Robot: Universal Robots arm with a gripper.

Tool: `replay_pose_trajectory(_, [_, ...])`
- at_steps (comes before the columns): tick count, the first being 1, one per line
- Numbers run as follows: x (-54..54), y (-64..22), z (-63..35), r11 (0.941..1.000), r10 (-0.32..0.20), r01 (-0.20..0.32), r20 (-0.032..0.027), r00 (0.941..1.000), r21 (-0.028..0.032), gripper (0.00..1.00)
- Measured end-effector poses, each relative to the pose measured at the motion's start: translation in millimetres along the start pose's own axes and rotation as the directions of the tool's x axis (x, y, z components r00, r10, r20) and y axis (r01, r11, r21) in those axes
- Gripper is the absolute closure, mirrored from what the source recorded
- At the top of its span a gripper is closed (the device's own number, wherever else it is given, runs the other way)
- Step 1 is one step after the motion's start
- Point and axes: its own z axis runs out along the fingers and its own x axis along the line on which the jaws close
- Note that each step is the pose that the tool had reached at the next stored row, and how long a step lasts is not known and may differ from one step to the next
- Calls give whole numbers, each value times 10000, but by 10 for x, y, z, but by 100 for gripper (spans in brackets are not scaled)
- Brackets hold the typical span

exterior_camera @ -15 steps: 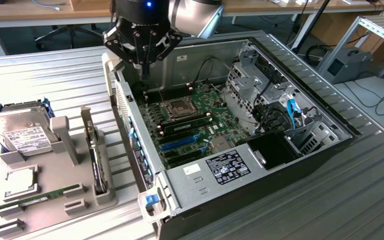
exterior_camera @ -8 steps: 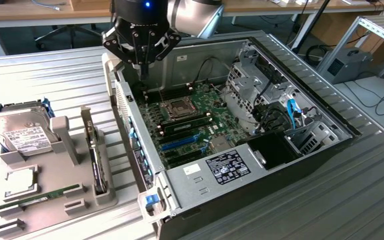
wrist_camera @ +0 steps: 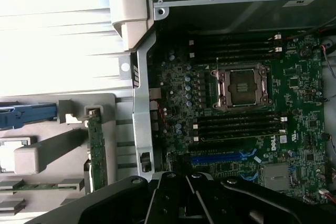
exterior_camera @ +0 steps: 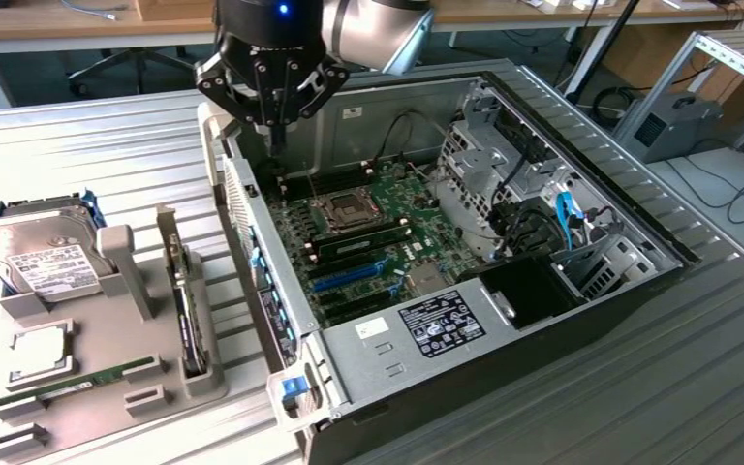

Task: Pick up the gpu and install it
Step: 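Reach for the gpu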

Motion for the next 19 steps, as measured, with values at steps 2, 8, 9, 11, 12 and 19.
replay_pose_trajectory(2, [4,0,0,10000,0,0,0,10000,0,89])
replay_pose_trajectory(8, [17,-1,1,10000,0,0,0,10000,0,89])
replay_pose_trajectory(9, [19,-1,1,10000,0,0,0,10000,0,89])
replay_pose_trajectory(11, [23,-2,2,10000,0,0,0,10000,0,89])
replay_pose_trajectory(12, [26,-2,2,10000,0,0,0,10000,0,89])
replay_pose_trajectory(19, [47,-4,3,10000,0,0,0,10000,0,89])
